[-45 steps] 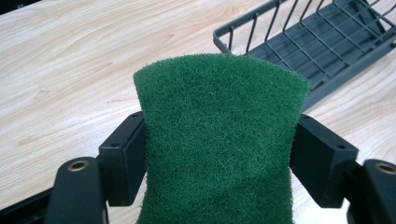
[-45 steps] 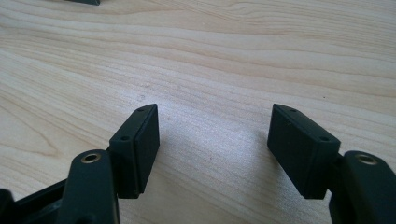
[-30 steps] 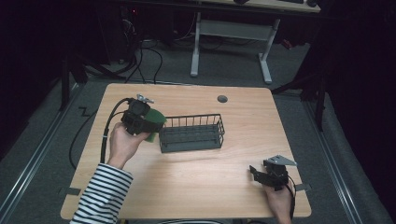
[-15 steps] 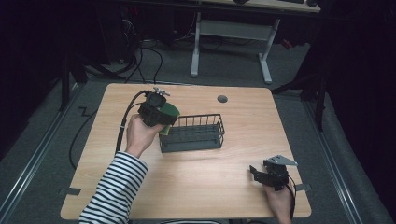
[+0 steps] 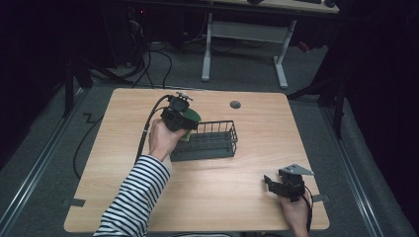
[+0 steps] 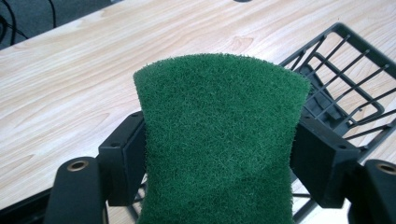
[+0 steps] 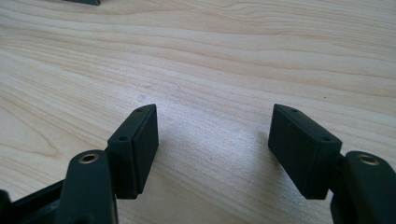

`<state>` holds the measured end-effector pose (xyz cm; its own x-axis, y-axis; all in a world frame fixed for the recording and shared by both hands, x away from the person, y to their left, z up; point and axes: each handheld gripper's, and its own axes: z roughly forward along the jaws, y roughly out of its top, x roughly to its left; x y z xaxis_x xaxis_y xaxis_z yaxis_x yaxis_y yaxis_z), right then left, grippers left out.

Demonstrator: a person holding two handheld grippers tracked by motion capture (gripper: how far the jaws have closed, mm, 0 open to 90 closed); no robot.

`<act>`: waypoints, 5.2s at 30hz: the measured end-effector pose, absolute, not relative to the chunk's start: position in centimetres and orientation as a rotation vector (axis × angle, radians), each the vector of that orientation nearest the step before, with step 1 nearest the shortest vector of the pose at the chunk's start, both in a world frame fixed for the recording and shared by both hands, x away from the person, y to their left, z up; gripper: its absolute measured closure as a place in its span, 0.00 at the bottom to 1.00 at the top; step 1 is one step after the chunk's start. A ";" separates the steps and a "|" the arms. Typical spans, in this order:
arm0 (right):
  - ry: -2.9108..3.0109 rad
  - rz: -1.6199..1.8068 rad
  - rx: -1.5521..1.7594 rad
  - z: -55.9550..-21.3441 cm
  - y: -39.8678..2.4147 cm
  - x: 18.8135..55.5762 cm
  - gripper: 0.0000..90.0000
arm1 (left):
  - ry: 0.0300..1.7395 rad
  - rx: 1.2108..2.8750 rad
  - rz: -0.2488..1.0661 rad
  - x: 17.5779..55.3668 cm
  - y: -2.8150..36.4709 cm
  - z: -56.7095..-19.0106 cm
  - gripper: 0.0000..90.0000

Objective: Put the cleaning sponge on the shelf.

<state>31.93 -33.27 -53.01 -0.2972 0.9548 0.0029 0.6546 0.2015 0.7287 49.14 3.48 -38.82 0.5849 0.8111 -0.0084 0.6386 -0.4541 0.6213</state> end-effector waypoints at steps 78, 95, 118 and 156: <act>2.032 0.878 1.489 -53.0 -33.2 31.9 0.37 | 1.147 2.283 0.428 47.2 3.0 -42.2 0.28; 2.033 0.877 1.489 -53.0 -33.2 31.9 0.37 | 1.121 2.162 0.428 45.0 6.9 -40.6 0.17; 2.029 0.874 1.493 -53.0 -33.2 31.9 0.38 | 1.197 1.982 0.352 40.8 16.2 -42.8 0.22; 2.024 0.863 1.493 -53.0 -33.1 32.0 0.37 | 1.407 1.949 0.590 36.3 19.7 -53.7 0.19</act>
<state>31.95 -33.07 -53.02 -0.2911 0.9566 -0.0095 0.6556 0.2067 0.7262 36.26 19.67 -53.73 0.3214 0.9468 -0.0163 0.6518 -0.2087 0.7291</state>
